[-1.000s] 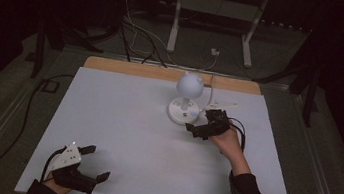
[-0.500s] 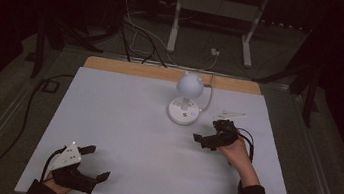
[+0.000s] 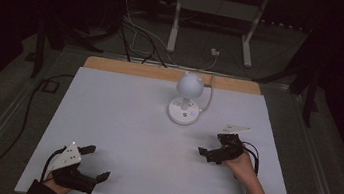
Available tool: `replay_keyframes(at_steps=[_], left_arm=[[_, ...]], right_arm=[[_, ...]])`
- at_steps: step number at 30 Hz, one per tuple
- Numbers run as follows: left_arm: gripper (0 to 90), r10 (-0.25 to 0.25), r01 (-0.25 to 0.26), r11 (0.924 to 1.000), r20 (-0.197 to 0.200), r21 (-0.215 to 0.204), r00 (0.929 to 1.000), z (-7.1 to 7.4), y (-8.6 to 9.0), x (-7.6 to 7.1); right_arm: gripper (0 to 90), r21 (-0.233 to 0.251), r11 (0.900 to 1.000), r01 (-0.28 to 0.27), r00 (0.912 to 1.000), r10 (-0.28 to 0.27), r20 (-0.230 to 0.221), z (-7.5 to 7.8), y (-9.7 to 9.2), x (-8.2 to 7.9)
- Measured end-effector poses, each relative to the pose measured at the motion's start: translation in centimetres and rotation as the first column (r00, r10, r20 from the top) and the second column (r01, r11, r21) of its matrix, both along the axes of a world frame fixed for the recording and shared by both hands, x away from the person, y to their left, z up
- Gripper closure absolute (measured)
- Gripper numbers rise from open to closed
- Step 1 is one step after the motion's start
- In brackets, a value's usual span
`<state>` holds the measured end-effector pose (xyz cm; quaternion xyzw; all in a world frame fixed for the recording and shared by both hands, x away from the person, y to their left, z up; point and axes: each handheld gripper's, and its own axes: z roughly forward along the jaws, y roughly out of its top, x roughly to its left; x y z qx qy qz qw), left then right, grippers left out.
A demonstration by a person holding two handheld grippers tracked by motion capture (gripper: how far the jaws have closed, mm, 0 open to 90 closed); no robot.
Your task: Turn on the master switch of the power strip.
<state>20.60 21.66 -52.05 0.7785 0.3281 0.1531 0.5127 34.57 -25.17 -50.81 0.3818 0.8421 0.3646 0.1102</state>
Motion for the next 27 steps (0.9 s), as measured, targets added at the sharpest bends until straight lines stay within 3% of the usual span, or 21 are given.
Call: replay_keyframes(at_steps=[19, 27], left_arm=[[0.1, 0.002, -0.002, 1.0, 0.003, 0.001, 1.0, 0.1, 0.0, 0.0], [0.1, 0.001, -0.001, 1.0, 0.004, 0.002, 1.0, 0.1, 0.0, -0.1]], right_arm=[[0.0, 0.026, 0.9994, 0.023, 0.9997, -0.023, -0.003, 0.0, -3.0, -4.3], [0.0, -0.001, 0.9996, 0.028, 0.9996, -0.028, -0.003, -0.2, -4.4, -6.2]])
